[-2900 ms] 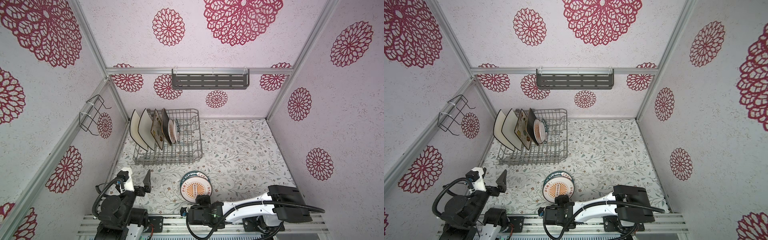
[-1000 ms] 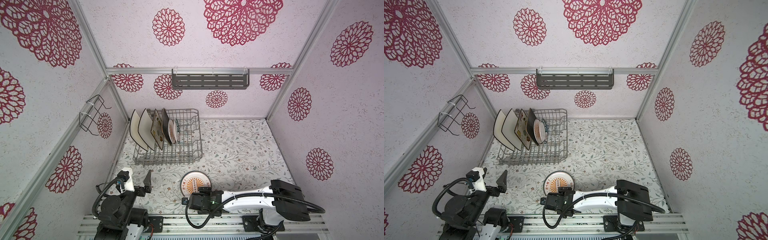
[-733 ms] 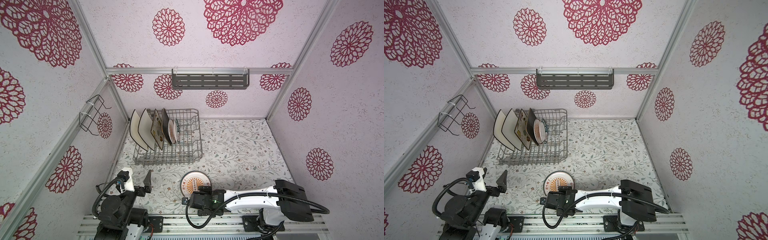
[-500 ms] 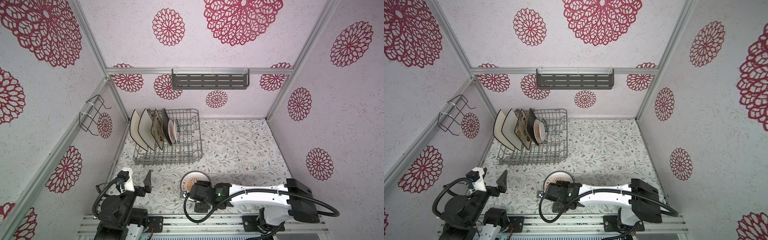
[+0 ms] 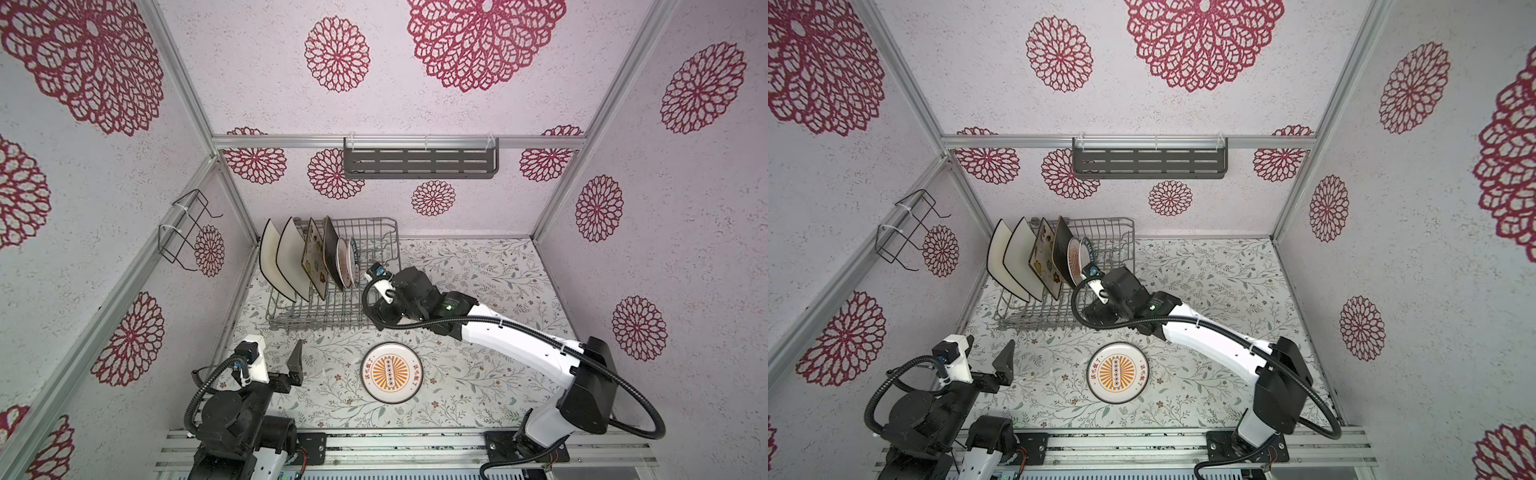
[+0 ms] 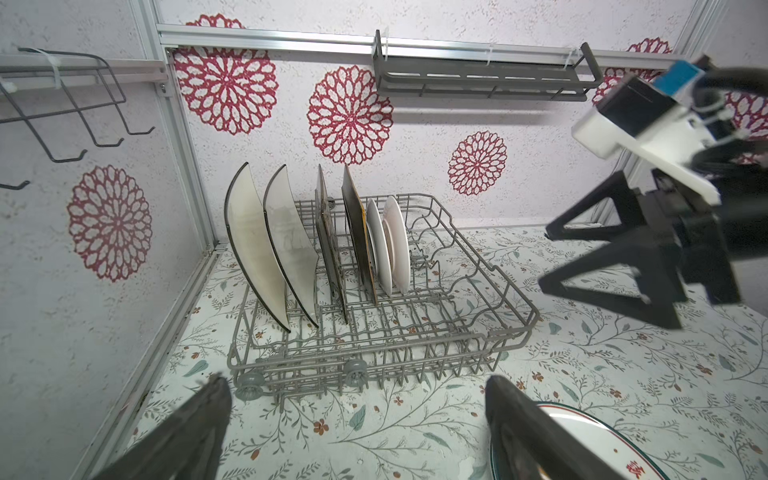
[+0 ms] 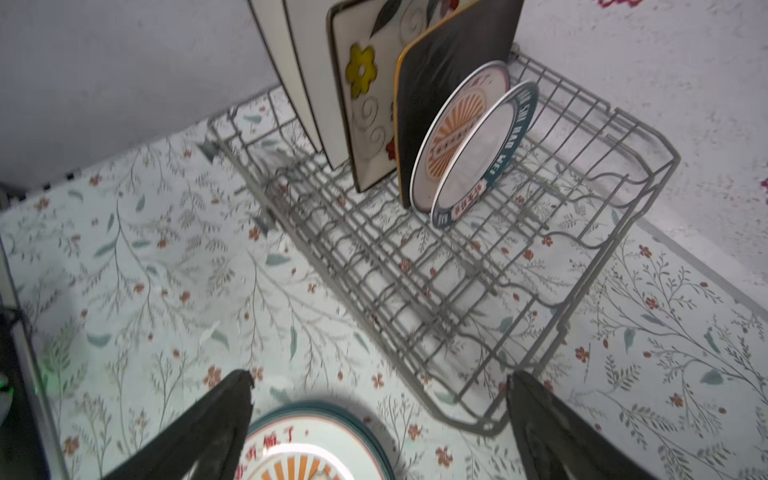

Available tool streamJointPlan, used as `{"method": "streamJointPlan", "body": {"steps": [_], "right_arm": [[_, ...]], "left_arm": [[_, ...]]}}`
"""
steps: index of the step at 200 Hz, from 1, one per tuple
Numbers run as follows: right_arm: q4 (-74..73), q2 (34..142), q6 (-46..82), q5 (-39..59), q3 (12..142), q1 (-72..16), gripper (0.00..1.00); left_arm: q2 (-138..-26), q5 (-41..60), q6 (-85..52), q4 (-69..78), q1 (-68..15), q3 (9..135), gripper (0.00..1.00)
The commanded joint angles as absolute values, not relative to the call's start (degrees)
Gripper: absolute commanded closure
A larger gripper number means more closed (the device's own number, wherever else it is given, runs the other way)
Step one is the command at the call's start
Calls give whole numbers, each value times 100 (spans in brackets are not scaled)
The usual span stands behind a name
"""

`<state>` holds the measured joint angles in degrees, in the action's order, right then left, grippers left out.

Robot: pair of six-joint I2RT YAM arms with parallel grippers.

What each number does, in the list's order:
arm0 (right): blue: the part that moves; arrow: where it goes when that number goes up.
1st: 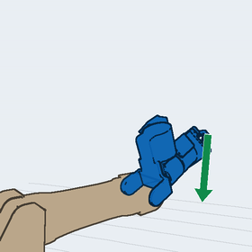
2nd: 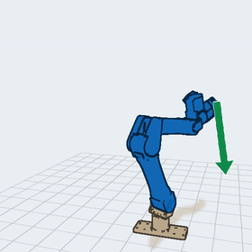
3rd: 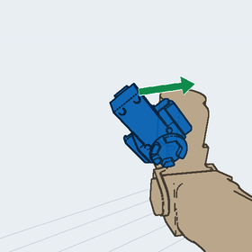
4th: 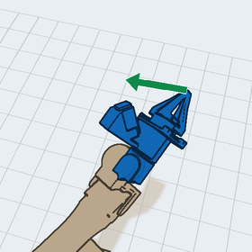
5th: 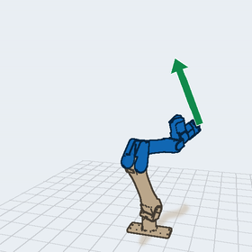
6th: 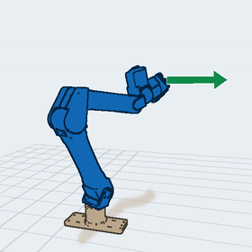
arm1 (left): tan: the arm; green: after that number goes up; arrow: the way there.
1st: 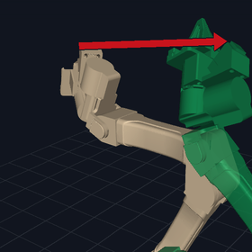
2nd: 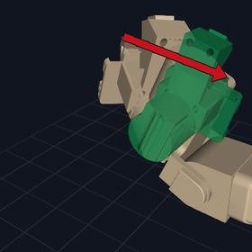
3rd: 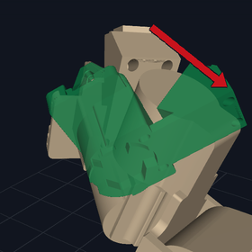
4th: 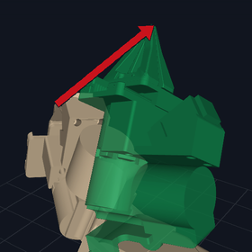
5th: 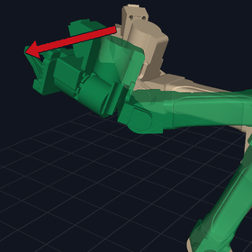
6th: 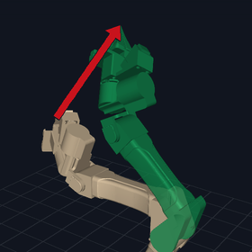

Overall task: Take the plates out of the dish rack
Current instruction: 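Move the right gripper back to the rack toward the green-rimmed plate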

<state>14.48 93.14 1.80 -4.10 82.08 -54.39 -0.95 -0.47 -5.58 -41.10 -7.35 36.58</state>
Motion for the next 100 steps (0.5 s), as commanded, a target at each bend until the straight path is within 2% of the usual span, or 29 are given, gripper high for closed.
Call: {"method": "streamJointPlan", "body": {"steps": [1, 53, 100], "right_arm": [[486, 9747, 613, -193, 8596, -5366, 4], [-961, 10842, 1104, -633, 9259, -5078, 9], [-896, 11865, 1575, -933, 10176, -4776, 25]], "left_arm": [[-62, 7, -488, -3999, -747, 3600, 3], [-93, 44, -483, -3999, -743, 3612, 3], [-114, 62, -479, -3999, -742, 3610, 3]]}}
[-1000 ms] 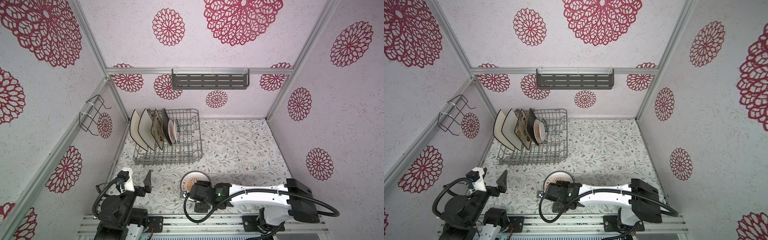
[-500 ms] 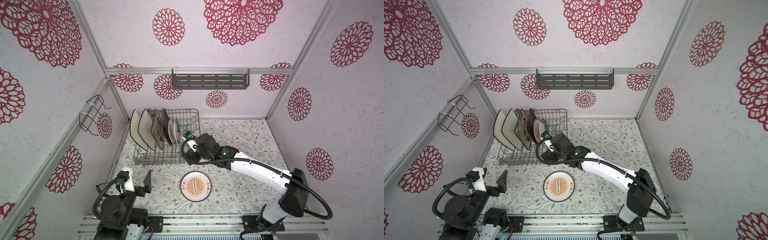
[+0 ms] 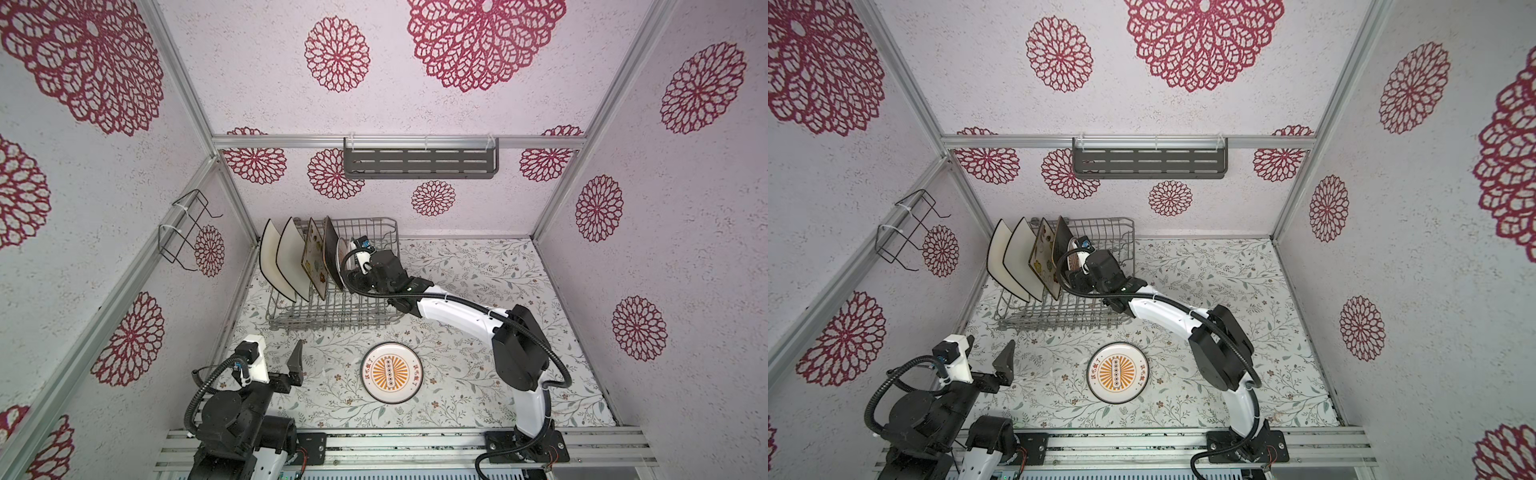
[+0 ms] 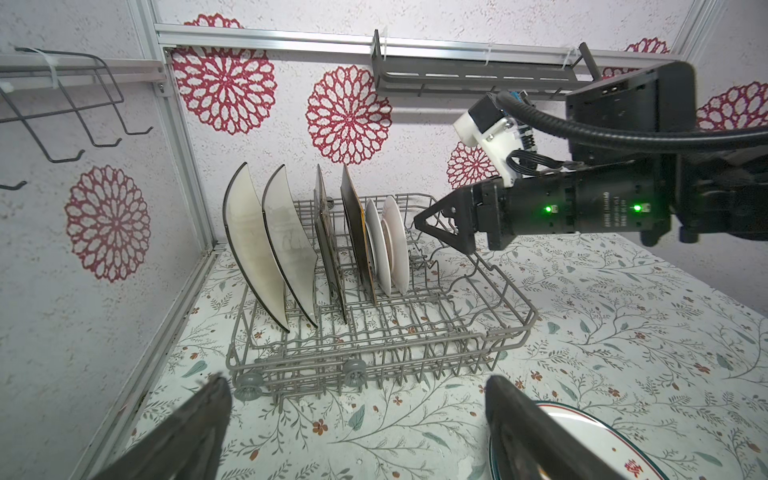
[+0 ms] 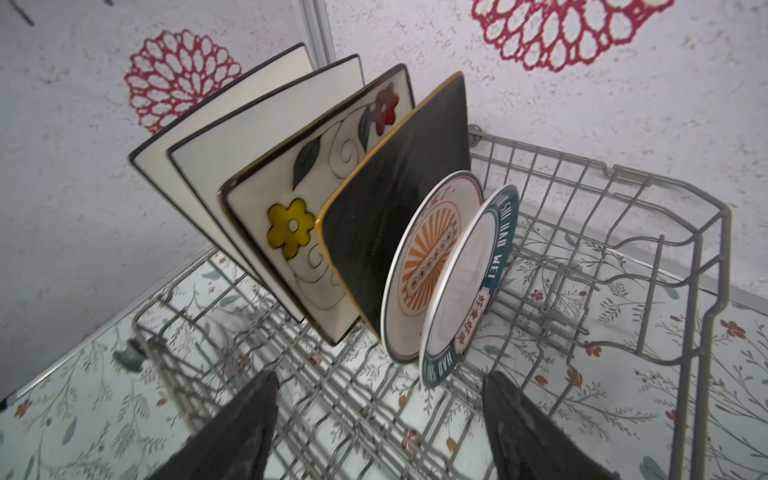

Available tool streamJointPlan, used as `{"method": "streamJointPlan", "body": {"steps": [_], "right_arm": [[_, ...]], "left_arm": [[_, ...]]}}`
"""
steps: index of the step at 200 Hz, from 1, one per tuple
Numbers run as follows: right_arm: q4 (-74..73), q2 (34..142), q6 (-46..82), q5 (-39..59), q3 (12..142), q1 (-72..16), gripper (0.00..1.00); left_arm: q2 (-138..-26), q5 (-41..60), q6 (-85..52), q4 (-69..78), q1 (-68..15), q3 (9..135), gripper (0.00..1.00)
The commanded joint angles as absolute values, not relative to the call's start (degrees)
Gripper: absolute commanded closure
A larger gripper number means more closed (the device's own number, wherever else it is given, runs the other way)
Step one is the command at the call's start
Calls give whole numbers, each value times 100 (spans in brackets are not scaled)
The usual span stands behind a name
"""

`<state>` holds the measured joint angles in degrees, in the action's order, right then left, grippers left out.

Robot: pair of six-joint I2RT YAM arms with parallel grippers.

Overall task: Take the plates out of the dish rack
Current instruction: 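Move the right gripper back to the rack toward the green-rimmed plate, then close the right gripper on the rim of the green-rimmed plate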

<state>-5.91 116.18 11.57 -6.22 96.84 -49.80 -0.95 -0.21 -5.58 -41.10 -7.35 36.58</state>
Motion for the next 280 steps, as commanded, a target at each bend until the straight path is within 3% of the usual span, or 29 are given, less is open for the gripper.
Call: {"method": "streamJointPlan", "body": {"steps": [1, 114, 192, 280], "right_arm": [[-896, 11879, 1583, -941, 10181, -4770, 25], [-654, 13551, 2355, -600, 11650, -4499, 32], [-600, 13582, 2270, -593, 11673, -4491, 67], [-527, 13251, 2014, -573, 11472, -4439, 84]], "left_arm": [[-114, 62, -477, -3999, -744, 3611, 3], [-208, 26, -477, -3994, -738, 3621, 3], [-211, 42, -475, -3997, -738, 3621, 3], [-158, 75, -467, -3994, -738, 3612, 3]]}}
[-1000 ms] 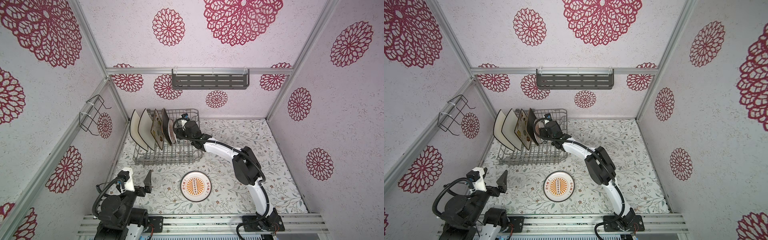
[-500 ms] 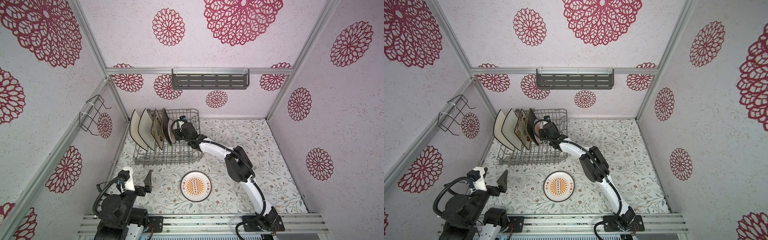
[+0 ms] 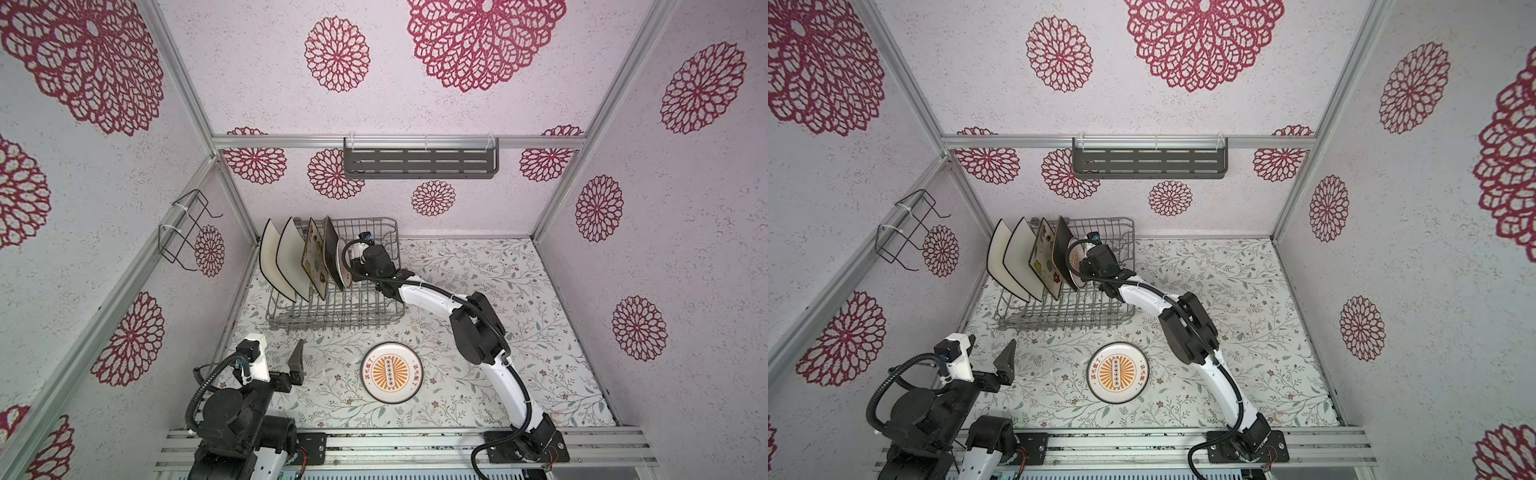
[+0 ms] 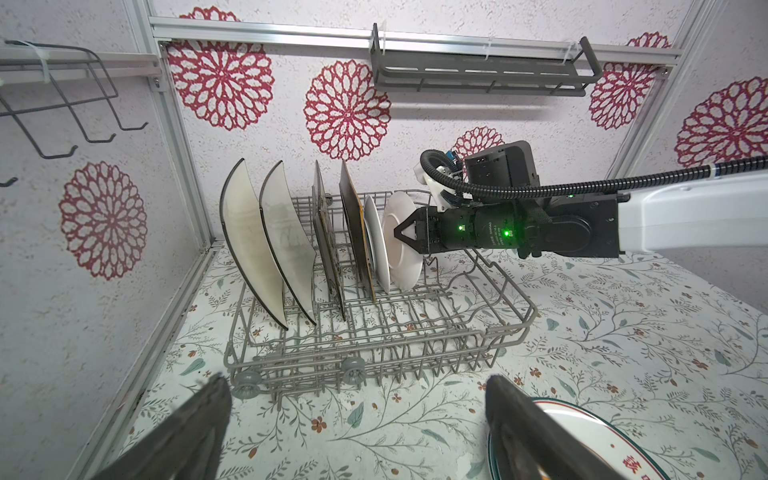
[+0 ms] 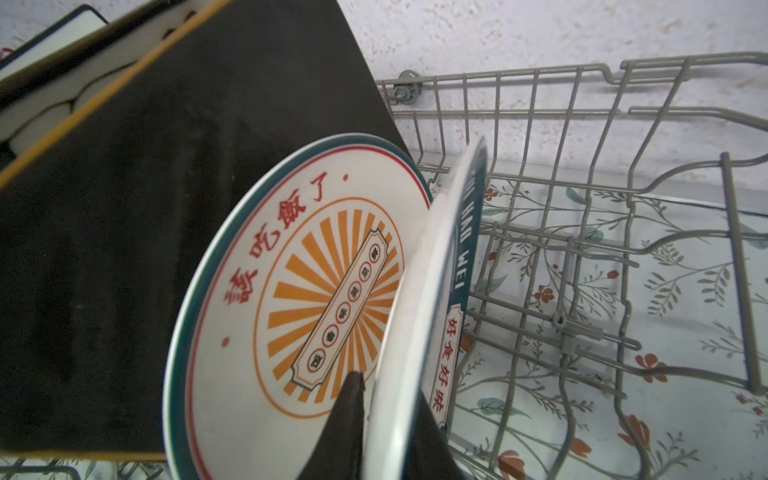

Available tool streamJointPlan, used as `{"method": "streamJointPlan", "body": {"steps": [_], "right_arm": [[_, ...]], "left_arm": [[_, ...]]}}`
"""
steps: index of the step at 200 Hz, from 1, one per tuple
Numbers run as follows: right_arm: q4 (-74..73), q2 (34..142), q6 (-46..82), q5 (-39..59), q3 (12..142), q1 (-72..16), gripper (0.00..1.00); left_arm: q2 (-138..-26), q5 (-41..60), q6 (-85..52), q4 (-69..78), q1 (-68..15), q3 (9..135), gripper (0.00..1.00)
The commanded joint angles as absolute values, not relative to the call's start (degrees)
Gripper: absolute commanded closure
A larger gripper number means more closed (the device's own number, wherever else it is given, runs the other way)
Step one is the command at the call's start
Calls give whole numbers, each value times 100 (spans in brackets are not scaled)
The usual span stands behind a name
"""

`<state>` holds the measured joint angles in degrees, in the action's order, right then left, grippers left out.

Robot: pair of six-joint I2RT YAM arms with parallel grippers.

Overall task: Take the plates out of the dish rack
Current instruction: 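Close the right gripper on the rim of the green-rimmed plate, then lift the green-rimmed plate up out of the rack with the right gripper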

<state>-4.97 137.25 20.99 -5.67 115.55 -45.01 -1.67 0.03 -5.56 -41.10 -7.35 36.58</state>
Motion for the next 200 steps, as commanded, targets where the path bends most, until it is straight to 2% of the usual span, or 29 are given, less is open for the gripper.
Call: {"method": "streamJointPlan", "body": {"steps": [1, 92, 153, 200], "right_arm": [[-527, 13248, 2018, -576, 11471, -4439, 85], [-333, 12690, 1742, -388, 11408, -4279, 95], [613, 12070, 1212, -250, 11808, -4139, 98], [2215, 11602, 644, -398, 12597, -4165, 99]], "left_arm": [[-158, 77, -466, -3992, -738, 3612, 3], [-105, 114, -448, -3996, -738, 3604, 3], [-44, 123, -449, -4001, -738, 3612, 3], [-54, 98, -448, -4007, -738, 3604, 3]]}}
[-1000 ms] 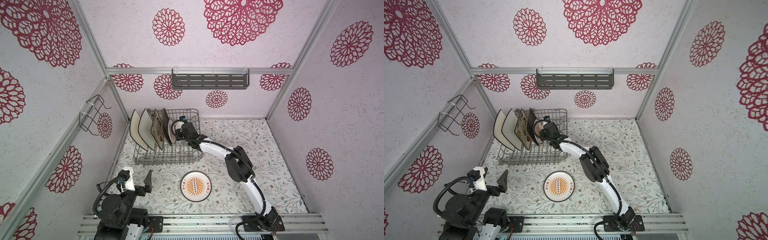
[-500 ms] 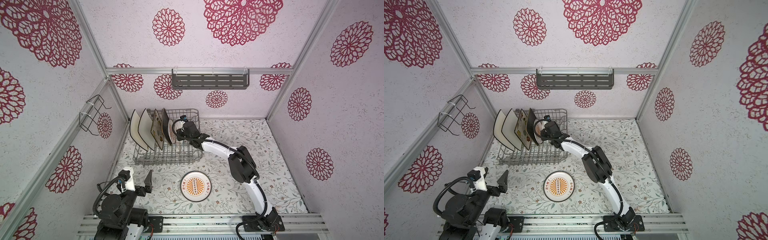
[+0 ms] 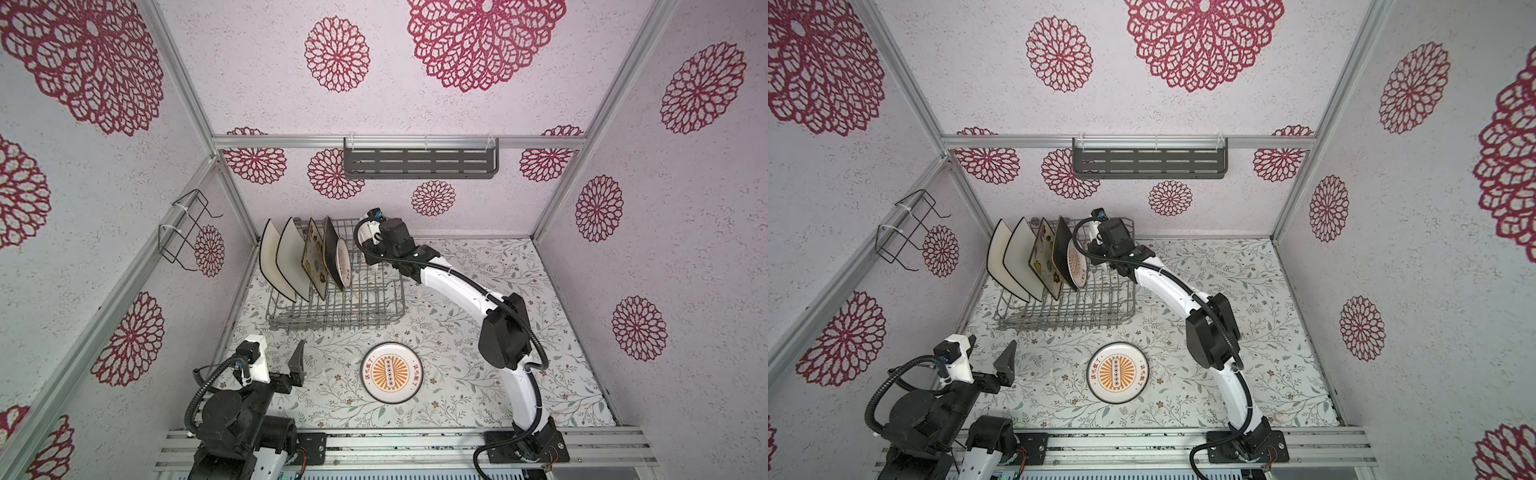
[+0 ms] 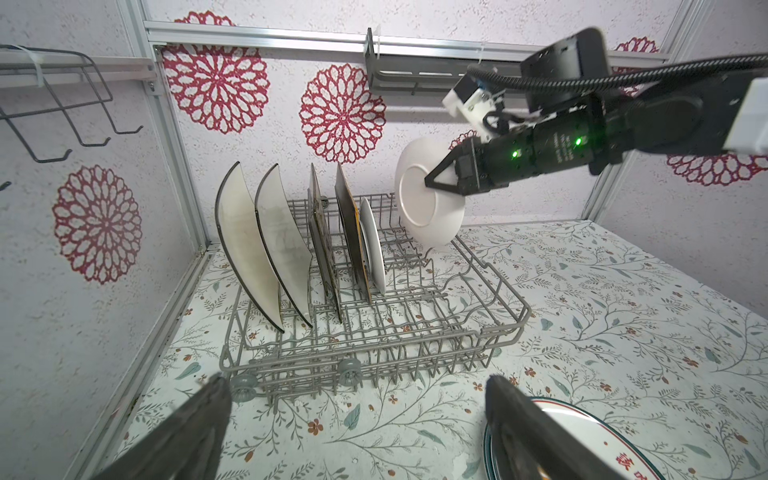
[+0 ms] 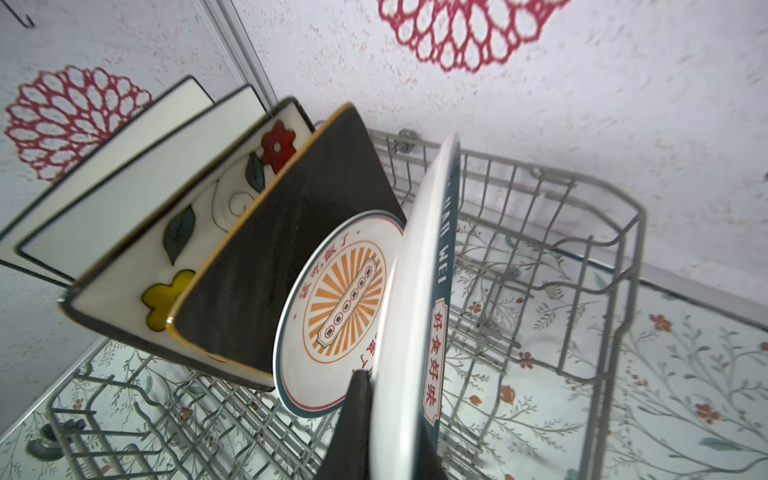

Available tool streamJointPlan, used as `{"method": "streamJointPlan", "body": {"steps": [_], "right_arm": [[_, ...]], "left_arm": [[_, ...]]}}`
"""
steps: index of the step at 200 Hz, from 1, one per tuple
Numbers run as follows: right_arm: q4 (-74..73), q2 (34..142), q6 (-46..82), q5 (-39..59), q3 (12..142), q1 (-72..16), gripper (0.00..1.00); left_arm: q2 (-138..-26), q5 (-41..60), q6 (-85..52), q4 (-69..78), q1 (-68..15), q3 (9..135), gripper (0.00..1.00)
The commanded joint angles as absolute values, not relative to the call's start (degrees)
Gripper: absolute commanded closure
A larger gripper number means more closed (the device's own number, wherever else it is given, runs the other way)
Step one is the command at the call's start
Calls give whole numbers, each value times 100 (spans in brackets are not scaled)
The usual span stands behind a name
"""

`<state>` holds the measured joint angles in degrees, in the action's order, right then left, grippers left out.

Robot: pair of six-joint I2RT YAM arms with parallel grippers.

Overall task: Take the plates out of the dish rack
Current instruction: 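Lift the green-rimmed plate up out of the rack with the right gripper, then carry the plate toward the robot and lower it onto the stack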

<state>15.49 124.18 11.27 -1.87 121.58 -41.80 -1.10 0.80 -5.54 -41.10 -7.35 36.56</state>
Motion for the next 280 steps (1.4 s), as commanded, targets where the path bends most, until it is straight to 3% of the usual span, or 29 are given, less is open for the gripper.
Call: {"method": "streamJointPlan", "body": {"steps": [1, 63, 166, 280], "right_arm": [[2232, 11575, 634, -401, 12596, -4170, 99], [3805, 10339, -552, -1454, 12090, -4728, 100], [3624, 7550, -885, -3044, 8602, -6459, 99], [3685, 6740, -1828, -4702, 6686, -8739, 100]], "left_arm": [[-58, 97, -448, -4008, -738, 3604, 3], [-70, 123, -448, -3998, -760, 3595, 3], [-186, -35, -492, -3972, -800, 3586, 3], [-233, 88, -466, -3990, -818, 3586, 3]]}}
